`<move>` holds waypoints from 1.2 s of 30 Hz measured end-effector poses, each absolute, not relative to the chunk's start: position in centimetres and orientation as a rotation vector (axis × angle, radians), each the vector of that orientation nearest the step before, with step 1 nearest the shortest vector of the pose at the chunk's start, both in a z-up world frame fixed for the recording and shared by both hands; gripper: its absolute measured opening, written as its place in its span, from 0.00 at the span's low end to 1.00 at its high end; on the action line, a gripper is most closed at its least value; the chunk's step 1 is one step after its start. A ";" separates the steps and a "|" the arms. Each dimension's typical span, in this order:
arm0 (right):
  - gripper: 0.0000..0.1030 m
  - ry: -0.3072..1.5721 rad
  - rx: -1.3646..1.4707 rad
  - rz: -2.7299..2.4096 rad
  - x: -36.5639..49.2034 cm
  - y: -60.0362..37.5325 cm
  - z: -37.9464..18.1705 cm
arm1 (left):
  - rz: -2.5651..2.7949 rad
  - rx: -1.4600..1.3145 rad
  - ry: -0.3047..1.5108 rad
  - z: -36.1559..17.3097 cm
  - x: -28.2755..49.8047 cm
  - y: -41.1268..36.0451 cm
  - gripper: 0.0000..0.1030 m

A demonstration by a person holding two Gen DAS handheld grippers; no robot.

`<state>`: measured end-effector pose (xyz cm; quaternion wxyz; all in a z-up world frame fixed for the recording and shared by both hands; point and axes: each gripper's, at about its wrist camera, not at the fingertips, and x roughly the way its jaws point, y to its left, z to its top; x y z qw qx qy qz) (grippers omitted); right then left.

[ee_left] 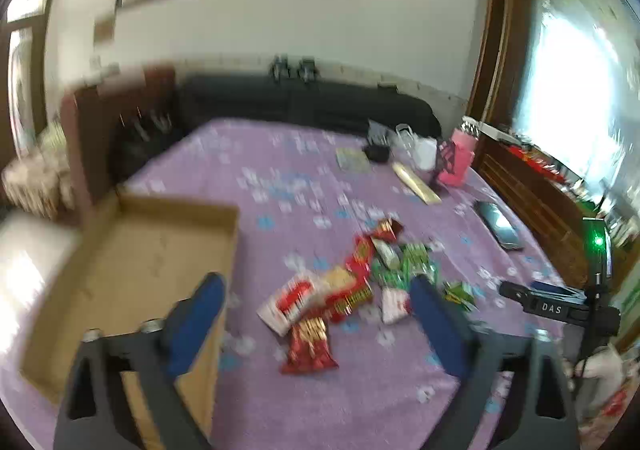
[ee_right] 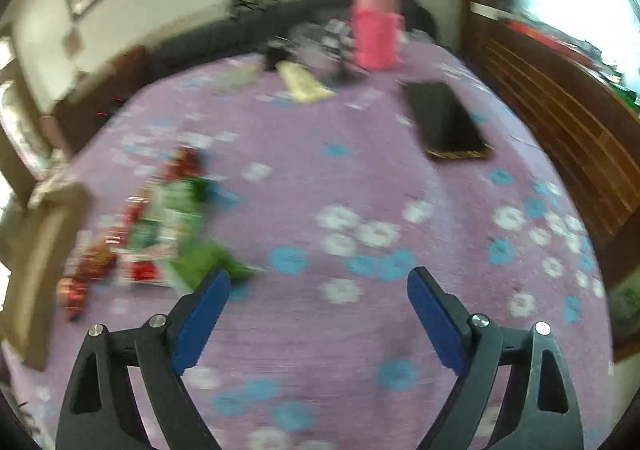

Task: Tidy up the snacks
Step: 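Grasp the red gold-lettered packet with left tool while right tool grasps green pea bag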

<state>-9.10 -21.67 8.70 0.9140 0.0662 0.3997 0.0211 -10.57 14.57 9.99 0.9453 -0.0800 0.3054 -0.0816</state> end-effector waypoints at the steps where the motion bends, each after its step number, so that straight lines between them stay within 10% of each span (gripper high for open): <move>1: 0.85 0.824 0.128 0.072 -8.9 -20.8 8.8 | -0.177 -0.179 0.645 9.5 -10.3 14.9 0.74; 4: 0.76 0.855 0.110 0.110 -7.9 -18.9 7.9 | -0.199 -0.198 0.713 7.3 -9.9 14.9 0.60; 19: 0.67 0.913 0.094 0.150 -5.9 -16.1 5.3 | -0.172 -0.089 0.879 2.1 -6.2 12.3 0.60; 22: 0.63 0.925 0.122 0.162 -5.9 -16.5 4.7 | -0.193 -0.069 0.909 1.5 -5.5 11.6 0.35; 36: 0.34 0.872 0.191 0.229 -9.0 -17.5 6.4 | -0.277 -0.152 0.840 4.0 -7.8 12.4 0.32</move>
